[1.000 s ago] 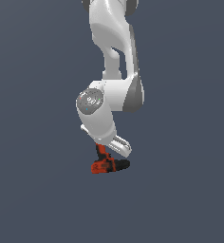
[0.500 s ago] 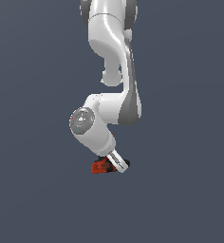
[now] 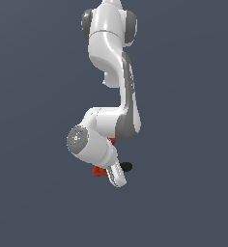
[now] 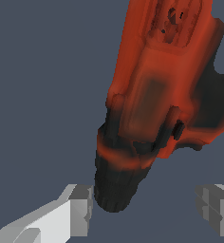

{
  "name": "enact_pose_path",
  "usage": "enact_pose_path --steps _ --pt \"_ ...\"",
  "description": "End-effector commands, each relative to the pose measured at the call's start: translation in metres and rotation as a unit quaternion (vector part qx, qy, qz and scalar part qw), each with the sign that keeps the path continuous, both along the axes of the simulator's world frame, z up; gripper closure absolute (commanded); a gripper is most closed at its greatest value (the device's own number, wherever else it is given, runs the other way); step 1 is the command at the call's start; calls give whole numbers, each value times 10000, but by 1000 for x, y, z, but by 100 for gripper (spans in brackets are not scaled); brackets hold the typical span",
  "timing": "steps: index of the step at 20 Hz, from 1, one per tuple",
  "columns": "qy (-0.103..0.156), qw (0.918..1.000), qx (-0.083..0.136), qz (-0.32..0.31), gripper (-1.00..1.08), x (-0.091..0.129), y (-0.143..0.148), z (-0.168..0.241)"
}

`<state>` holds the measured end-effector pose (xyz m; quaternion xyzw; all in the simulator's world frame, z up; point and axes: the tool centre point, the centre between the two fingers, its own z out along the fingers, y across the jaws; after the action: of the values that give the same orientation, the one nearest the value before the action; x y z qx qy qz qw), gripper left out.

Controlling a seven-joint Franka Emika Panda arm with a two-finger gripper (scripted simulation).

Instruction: Pick up the object and move it to a goal position.

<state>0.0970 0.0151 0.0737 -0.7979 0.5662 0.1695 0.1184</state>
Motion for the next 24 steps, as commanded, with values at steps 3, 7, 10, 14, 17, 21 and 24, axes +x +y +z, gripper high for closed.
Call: enact_pose_path --steps 3,7,10,14,17,21,24 --pt "223 9986 145 -451 -60 6 5 -8" --pt "359 9966 229 -705 -60 8 8 -12" --pt "423 9954 267 -819 -60 10 10 -14" --pt "454 9947 286 -874 -60 10 11 -15" --pt "444 9950 278 -852 -60 10 11 -17" --pt "450 9948 282 -866 -60 7 18 -31" --pt "453 9948 282 -872 -60 6 23 -40"
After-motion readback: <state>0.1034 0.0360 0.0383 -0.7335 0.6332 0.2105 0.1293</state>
